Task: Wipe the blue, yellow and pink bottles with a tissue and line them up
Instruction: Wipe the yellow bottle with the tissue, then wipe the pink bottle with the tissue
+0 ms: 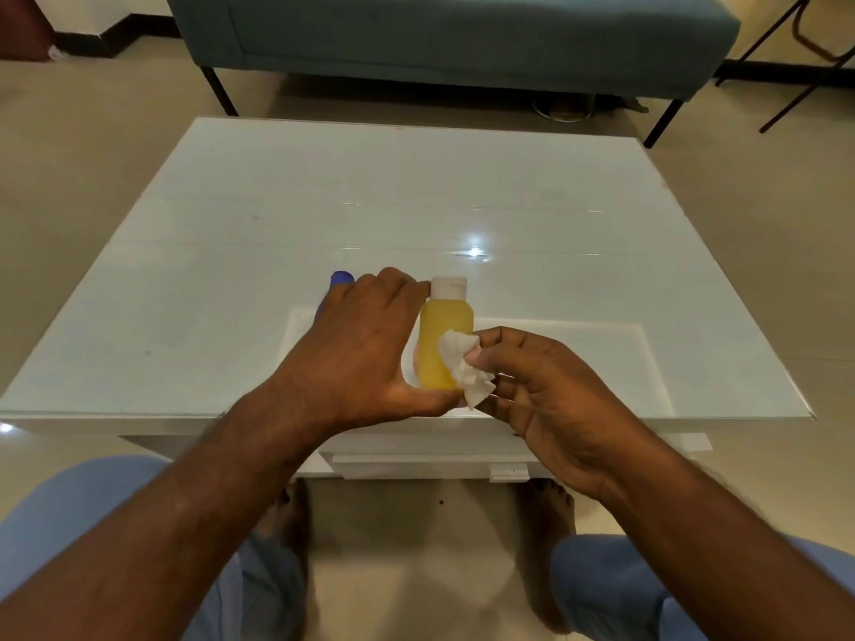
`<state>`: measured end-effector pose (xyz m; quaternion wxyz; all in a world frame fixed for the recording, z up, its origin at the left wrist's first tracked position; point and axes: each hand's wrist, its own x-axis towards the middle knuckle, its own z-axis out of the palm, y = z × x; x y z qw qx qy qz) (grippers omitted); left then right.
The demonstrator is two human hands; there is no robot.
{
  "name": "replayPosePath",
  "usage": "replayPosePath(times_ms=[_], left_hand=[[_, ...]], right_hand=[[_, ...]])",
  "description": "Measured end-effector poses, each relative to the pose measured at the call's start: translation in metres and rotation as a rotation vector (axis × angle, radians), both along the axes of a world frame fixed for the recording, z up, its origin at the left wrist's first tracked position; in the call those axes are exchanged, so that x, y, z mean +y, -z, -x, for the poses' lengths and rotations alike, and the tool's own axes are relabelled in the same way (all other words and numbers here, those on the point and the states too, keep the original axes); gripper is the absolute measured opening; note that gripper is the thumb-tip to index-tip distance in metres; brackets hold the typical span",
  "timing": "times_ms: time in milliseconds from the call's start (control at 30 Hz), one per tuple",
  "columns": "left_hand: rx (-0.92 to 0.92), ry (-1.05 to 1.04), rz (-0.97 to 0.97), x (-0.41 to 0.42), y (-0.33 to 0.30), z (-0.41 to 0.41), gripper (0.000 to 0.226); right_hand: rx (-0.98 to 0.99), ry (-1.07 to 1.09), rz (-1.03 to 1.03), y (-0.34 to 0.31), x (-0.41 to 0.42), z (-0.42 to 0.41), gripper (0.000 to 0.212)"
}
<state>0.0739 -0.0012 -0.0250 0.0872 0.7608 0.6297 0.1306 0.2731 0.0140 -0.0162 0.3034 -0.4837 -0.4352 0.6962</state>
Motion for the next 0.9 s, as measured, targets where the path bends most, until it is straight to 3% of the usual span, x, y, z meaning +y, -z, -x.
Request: replayPosePath(times_ms=[100,200,267,467,567,667,900], left_hand=[[-0.228,-0.023,0.082,-0.003,-0.004,-0.010,0.087],[-0.248,-0.046,0.111,-0.001,0.000,-0.014,0.115],[-0.205,-0.028,0.122,0.000,0.002,-0.011,0.125],[-0.074,-0.036,0.100,0.005,0.008,0.000,0.119],[0.102,-0.153,0.036,0.013,0.008,0.017,0.121],[0.297,-0.213,0.085,0.021,0.016,0.027,0.119],[0.376,-0.208,0.206,0.029,0.031,0.018,0.101]], right_hand=[[-0.035,0.016,-0.014,0.002,0.000,0.000,0.012],[-0.078,0.032,-0.022,0.002,0.001,0.000,0.013],[-0.094,0.026,-0.017,0.004,0.002,0.000,0.015],[-0.107,0.021,-0.030,0.006,0.002,-0.001,0.011],[-0.028,0.100,-0.039,-0.002,0.007,-0.007,0.023],[0.016,0.170,-0.018,-0.006,0.013,-0.013,0.022],[0.034,0.185,-0.008,-0.007,0.011,-0.013,0.019]])
